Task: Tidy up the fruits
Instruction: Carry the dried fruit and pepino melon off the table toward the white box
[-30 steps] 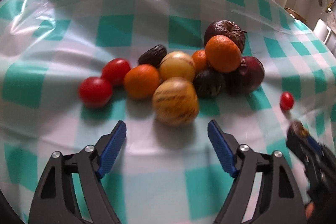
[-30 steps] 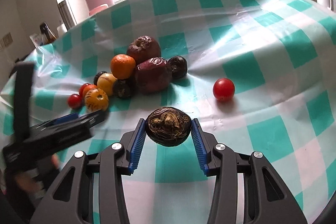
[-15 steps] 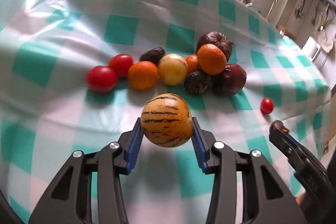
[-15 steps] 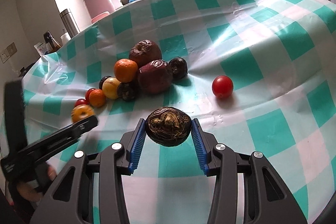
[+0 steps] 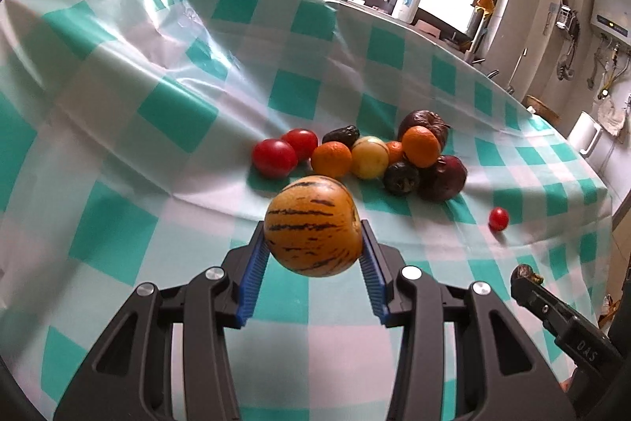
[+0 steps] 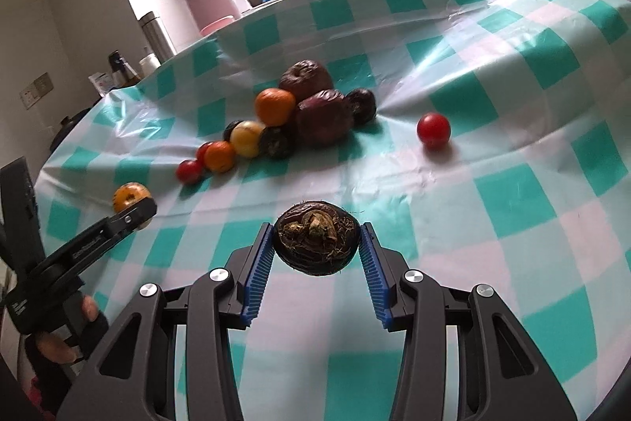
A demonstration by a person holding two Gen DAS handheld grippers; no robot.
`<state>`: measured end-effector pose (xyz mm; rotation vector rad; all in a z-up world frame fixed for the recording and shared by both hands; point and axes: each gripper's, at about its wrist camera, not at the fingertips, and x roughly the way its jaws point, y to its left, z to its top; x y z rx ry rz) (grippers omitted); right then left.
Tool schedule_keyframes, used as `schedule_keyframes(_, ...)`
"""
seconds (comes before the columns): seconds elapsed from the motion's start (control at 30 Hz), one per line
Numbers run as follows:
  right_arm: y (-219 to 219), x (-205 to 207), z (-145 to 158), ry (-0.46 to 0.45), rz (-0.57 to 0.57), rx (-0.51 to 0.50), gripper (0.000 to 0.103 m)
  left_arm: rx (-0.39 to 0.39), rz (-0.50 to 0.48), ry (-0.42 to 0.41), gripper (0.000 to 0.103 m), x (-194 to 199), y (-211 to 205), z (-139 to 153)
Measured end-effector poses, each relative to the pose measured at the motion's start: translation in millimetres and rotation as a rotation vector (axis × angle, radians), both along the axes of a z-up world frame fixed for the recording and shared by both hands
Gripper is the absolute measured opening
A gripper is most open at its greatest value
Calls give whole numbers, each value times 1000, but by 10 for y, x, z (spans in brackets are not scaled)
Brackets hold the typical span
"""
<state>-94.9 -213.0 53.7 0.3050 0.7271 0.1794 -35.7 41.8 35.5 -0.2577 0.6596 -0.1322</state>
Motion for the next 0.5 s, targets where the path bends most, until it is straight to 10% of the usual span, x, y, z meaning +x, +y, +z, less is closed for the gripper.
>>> schedule_keyframes(0.5, -181, -701, 64, -16, 24, -45, 44, -27, -120, 22, 45, -690, -186, -23)
